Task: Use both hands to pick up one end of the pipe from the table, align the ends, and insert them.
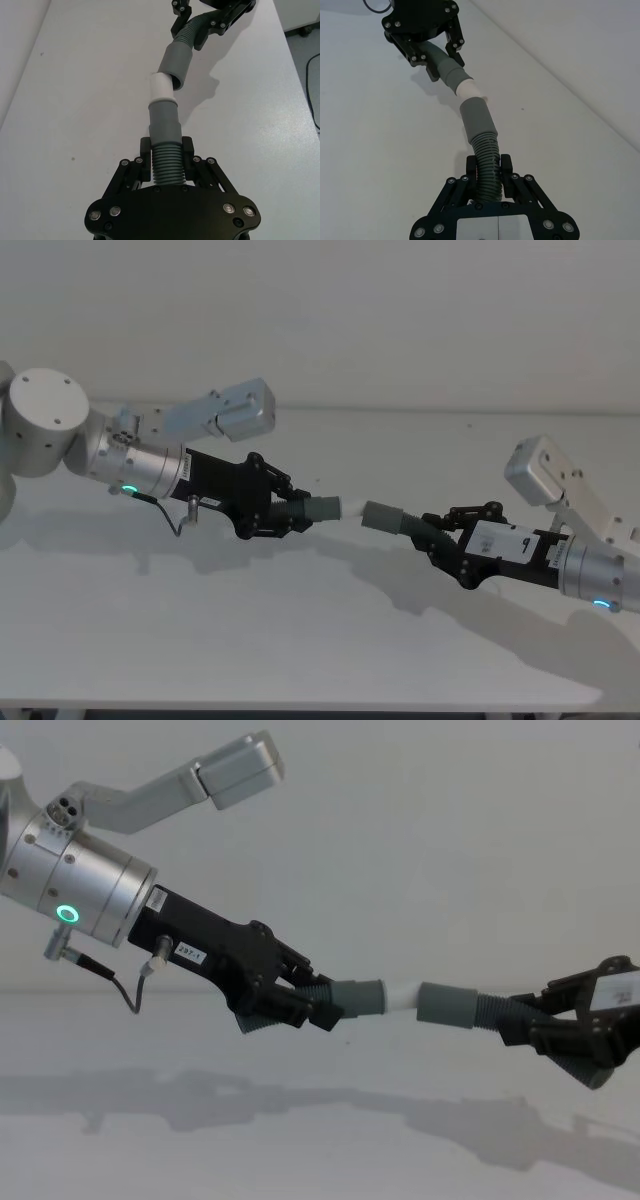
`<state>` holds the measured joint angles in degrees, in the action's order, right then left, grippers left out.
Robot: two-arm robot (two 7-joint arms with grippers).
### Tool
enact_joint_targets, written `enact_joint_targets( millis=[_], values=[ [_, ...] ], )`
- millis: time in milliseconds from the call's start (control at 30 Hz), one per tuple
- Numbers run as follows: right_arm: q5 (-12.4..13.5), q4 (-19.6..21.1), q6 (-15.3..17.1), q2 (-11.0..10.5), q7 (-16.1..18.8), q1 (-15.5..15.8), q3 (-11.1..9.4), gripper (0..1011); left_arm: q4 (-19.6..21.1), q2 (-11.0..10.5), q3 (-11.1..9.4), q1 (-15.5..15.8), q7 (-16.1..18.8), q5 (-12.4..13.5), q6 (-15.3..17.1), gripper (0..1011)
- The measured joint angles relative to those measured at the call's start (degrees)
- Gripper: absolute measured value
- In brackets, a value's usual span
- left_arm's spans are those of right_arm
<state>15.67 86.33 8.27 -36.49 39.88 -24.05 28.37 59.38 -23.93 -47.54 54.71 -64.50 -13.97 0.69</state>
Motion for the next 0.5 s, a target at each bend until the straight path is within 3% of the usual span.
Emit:
enact_joint_targets(
  millis=[500],
  values=[
    [1.16,-1.03,-0.03,0.42,-0.39,-0.76,0.39,284,0.13,-0.17,-0.54,0.16,0.34,-0.49,-0.49,345]
  ],
)
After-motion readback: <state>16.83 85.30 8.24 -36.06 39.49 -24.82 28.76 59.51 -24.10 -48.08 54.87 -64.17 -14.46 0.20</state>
